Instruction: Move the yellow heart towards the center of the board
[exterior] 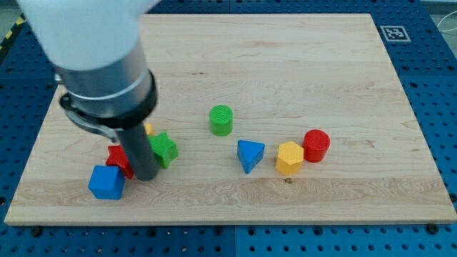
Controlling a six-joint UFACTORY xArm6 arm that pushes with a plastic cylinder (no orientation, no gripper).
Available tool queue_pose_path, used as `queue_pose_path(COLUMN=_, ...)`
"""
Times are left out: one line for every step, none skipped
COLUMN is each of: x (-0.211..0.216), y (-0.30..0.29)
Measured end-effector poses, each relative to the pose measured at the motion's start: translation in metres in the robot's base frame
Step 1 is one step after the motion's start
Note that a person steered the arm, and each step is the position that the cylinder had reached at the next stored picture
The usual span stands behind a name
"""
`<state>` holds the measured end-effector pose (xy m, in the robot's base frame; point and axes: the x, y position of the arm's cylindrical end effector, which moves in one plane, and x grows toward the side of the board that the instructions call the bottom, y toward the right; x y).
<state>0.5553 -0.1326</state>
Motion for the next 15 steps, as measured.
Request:
queue_pose_path(x=-0.011, y=-0.006)
queue_pose_path(x=-0.026, y=-0.008)
queue_pose_path(x=-0.036, y=0.000)
queue_pose_path(x=-0.063, y=-0.001)
queue_pose_path(x=-0.093, y=-0.002)
queue_pose_path(x=-0.124, y=-0.013)
queue_pose_path(x=-0.131, y=-0.049)
queue_pose_path(x=-0.123, y=-0.098)
queue_pose_path(x=-0.150, y=-0.122)
queue_pose_path(x=-0.163, y=-0.089)
queue_pose_path(x=-0.157, y=-0.052)
queue_pose_path(x=-0.169, y=-0.019)
queue_pose_path(x=-0.172, y=0.028)
queue_pose_path(x=-0.172, y=0.074)
queue_pose_path(x=-0.172, y=0.112)
